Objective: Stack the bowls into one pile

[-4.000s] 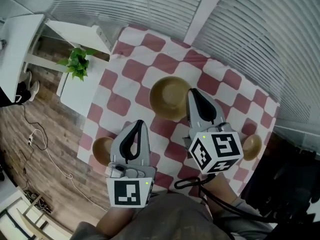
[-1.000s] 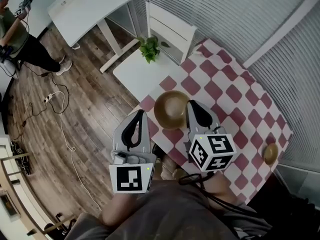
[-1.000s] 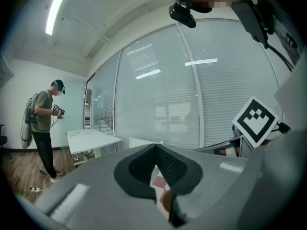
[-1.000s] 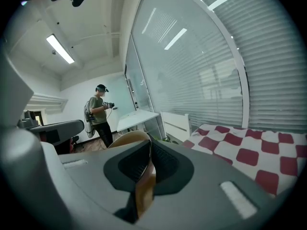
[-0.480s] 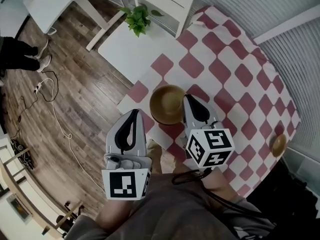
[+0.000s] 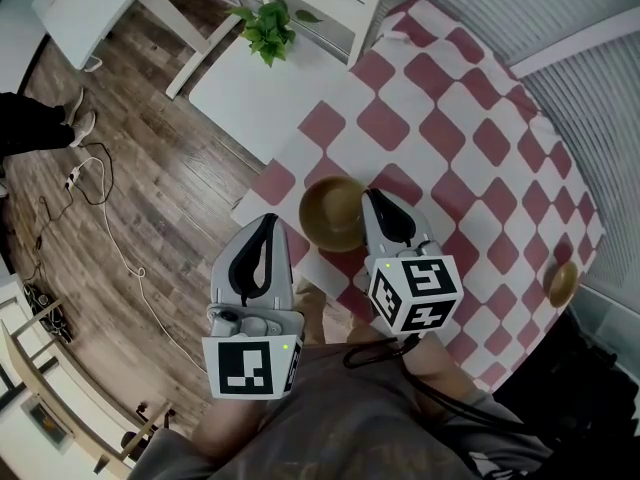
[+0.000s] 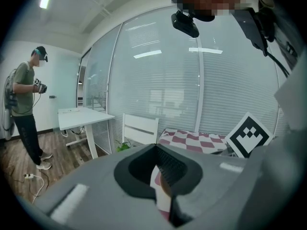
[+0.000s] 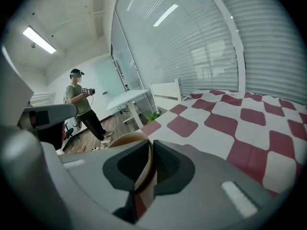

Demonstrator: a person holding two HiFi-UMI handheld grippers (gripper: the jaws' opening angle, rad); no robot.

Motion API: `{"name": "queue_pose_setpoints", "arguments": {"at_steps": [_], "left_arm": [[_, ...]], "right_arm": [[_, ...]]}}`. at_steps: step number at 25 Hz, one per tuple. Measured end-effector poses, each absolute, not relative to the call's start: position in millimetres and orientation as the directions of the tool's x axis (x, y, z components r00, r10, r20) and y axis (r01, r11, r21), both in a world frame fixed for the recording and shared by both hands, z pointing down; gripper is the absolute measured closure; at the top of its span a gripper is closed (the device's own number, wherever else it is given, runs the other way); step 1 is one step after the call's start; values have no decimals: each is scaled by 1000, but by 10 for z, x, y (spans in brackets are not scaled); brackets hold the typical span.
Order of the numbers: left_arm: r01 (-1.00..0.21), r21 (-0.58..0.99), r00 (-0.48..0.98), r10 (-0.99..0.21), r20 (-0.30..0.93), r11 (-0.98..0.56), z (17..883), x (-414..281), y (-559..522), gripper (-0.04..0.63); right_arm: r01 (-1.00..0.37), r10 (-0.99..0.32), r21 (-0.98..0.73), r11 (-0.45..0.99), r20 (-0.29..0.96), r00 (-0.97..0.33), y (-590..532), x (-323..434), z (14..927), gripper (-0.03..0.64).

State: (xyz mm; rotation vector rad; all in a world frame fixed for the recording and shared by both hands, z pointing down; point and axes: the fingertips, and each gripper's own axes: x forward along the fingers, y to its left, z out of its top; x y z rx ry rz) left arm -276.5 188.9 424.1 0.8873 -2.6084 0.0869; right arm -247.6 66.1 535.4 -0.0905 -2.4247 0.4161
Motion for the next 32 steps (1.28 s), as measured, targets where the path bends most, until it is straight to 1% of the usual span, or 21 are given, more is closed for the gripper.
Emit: {"name": "queue_pose_setpoints", "arguments": {"at_steps": [2,4,8,12,14,19,23,26,29,32], "left_arm": [[-605,61,-725,-580,372,794,4221,-2738,1876,595],[-609,54,-726,-583,365,791,4184,-2717,1875,595],[-617,31,-735,-589,336,787,4030,-2677,1873,595],[-639,5,-742,-617,263,770,3697,-2605,1733,595],[-660,-5,-735,-644,211,751,3494,-2553,1597,595],[-726,-12,-684,-721,112,688,3027,-2217,1160,595],[-805,-25,-593,-804,45,593,2777,-1815,643,595],[-874,-27,-486,-873,28,486,2727,-1449,196,595],[-942,-17,-335,-942,20,335,2729,-1005,-310,595],[-984,-8,-180,-984,4,180,2696,-497,-755,595]], "right_arm": [[-44,165,-314,948,608,-776,656,-2465,5353,561],[-45,158,-310,950,599,-785,640,-2462,5308,546],[-34,135,-289,957,544,-828,584,-2455,5025,541],[-25,78,-224,974,438,-896,391,-2396,4473,560],[-33,33,-170,985,373,-927,243,-2330,4142,588],[-94,-74,-66,993,254,-964,-106,-1888,3435,589],[-192,-182,-36,981,202,-962,-480,-1347,3151,591],[-314,-305,-19,949,191,-933,-851,-833,3098,591],[-473,-464,-1,881,194,-864,-1263,-188,3084,591],[-617,-606,12,787,200,-770,-1576,518,3069,591]]}}
